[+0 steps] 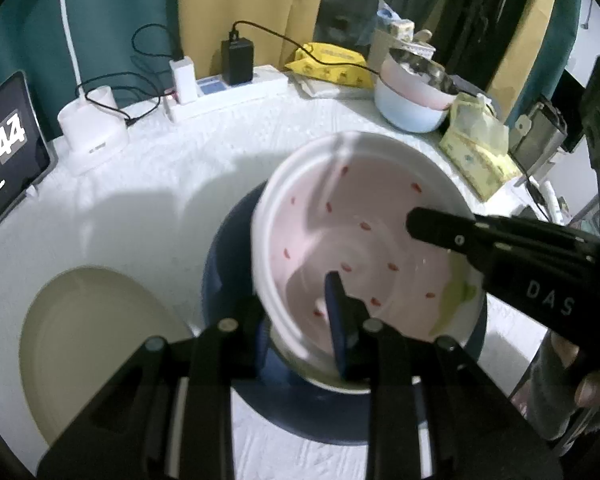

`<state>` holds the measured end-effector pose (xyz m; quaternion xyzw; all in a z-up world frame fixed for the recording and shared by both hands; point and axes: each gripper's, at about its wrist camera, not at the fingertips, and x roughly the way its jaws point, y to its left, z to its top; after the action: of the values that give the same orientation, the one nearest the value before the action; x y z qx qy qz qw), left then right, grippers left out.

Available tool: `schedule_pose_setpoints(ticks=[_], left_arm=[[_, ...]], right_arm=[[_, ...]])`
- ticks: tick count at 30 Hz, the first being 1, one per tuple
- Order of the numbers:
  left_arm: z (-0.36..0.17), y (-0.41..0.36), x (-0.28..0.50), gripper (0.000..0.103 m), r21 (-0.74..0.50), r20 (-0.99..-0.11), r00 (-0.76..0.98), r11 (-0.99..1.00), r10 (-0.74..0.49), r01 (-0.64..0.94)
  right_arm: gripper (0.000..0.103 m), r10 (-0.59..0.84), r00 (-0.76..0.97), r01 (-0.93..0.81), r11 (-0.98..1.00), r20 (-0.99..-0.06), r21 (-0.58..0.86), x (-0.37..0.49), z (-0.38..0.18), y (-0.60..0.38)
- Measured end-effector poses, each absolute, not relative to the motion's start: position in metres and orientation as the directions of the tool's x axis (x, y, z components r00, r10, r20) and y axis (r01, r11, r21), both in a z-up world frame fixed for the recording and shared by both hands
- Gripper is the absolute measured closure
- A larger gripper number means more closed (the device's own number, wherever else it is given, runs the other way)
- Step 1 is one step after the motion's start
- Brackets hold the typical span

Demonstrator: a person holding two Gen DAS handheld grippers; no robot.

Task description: Organize plates and bowls

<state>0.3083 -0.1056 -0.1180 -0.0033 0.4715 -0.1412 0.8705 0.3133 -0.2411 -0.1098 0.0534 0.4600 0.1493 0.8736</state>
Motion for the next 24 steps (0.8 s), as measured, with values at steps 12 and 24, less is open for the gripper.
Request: schedule_pose_setpoints(ticks=[12,24], left_arm=[[-0.119,-0.110,0.302,0.077,-0.109,-0.817,0.526,0.960,-0.234,0.258],[-0.116,-0.108,0.296,0.075,-0.091,-0.812,0.539,0.961,-0.224,0.263]], right_arm=[[0.090,0.292,0.542,-0.212,0.955,-0.788,0.209,0.307,-0.117,-0.242],[0.090,0.269,0.556,-0.231,0.959,-0.786,0.165,0.304,-0.123,-0.241]])
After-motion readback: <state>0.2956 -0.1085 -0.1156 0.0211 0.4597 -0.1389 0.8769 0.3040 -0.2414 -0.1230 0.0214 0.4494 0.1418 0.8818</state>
